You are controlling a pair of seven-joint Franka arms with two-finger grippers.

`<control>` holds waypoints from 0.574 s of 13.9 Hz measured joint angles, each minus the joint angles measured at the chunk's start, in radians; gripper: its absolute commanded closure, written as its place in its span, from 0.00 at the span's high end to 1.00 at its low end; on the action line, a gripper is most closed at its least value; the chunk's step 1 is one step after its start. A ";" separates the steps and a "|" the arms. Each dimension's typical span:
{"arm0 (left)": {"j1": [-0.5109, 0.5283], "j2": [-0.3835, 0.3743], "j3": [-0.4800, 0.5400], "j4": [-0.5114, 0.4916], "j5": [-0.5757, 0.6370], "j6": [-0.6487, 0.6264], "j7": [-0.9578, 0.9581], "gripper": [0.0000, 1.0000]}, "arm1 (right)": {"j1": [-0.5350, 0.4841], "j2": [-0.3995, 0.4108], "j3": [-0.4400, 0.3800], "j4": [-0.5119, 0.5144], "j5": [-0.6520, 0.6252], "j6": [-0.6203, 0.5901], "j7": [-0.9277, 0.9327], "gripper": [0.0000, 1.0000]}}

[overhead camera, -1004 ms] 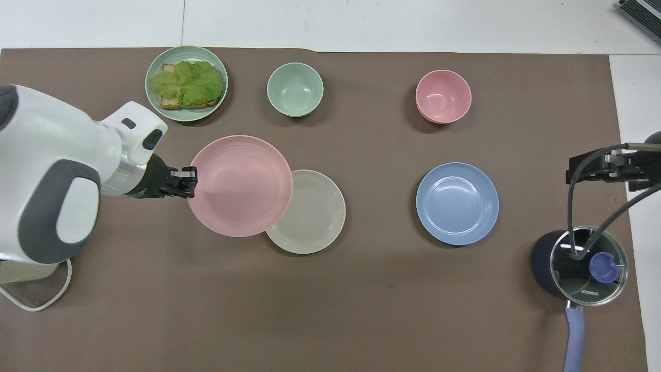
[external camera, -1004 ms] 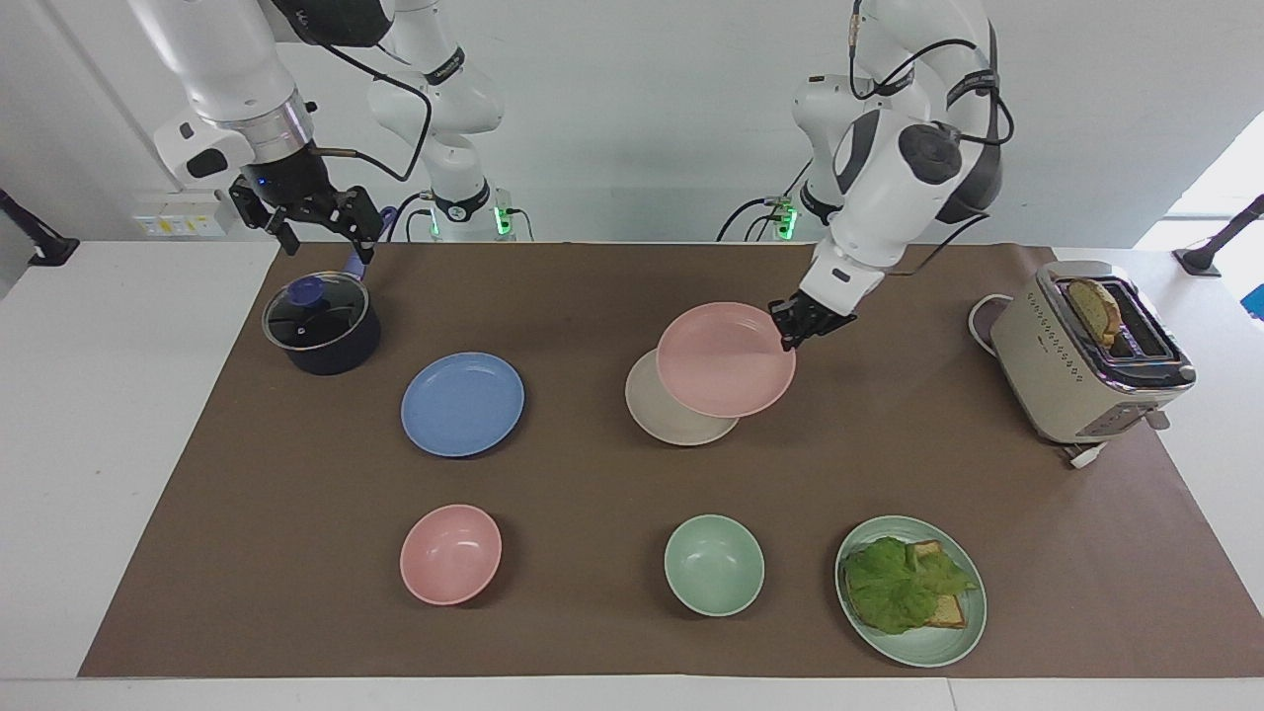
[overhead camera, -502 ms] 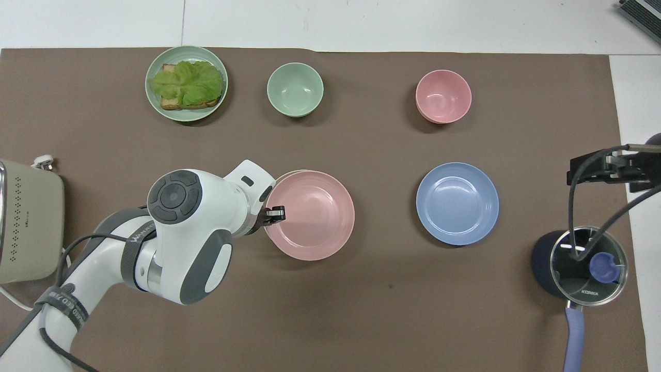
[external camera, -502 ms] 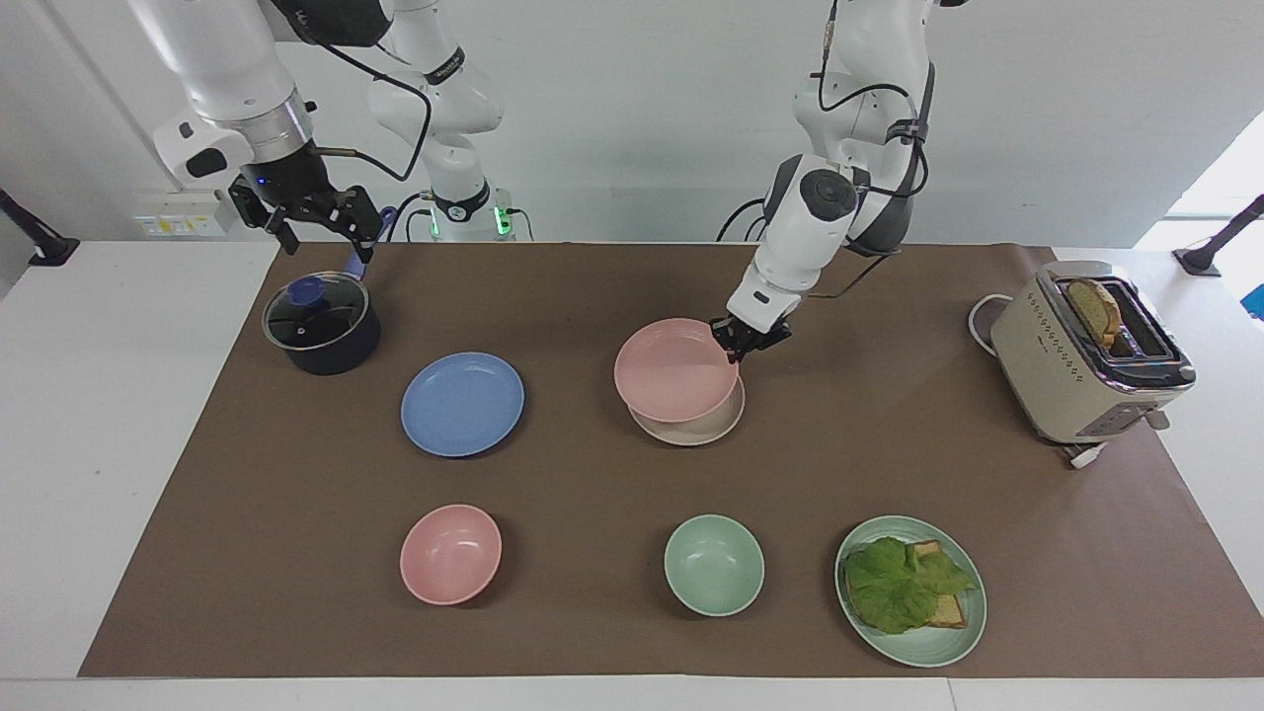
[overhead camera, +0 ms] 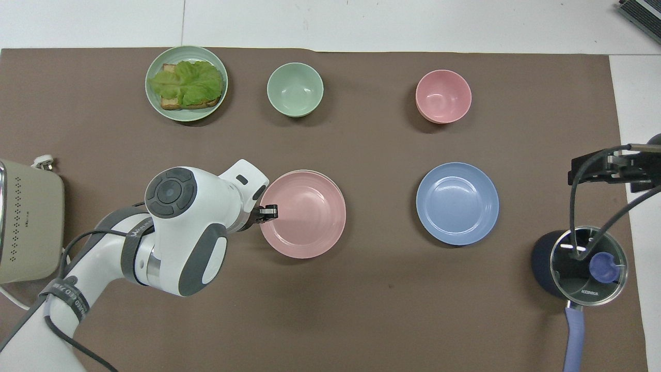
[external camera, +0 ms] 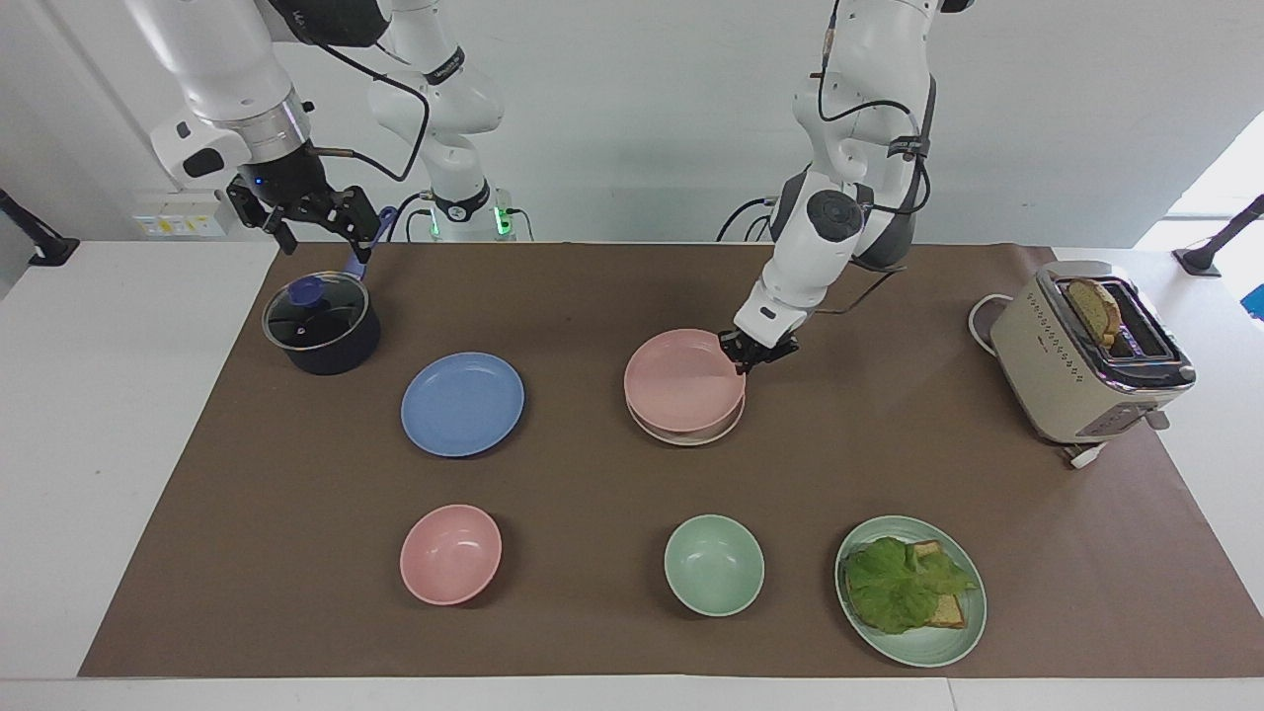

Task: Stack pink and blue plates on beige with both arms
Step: 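Lower the pink plate onto the beige plate and open the left gripper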

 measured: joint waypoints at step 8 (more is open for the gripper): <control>-0.001 0.013 -0.003 -0.004 0.000 0.026 0.003 0.00 | -0.001 0.000 0.000 0.000 0.000 0.000 0.000 1.00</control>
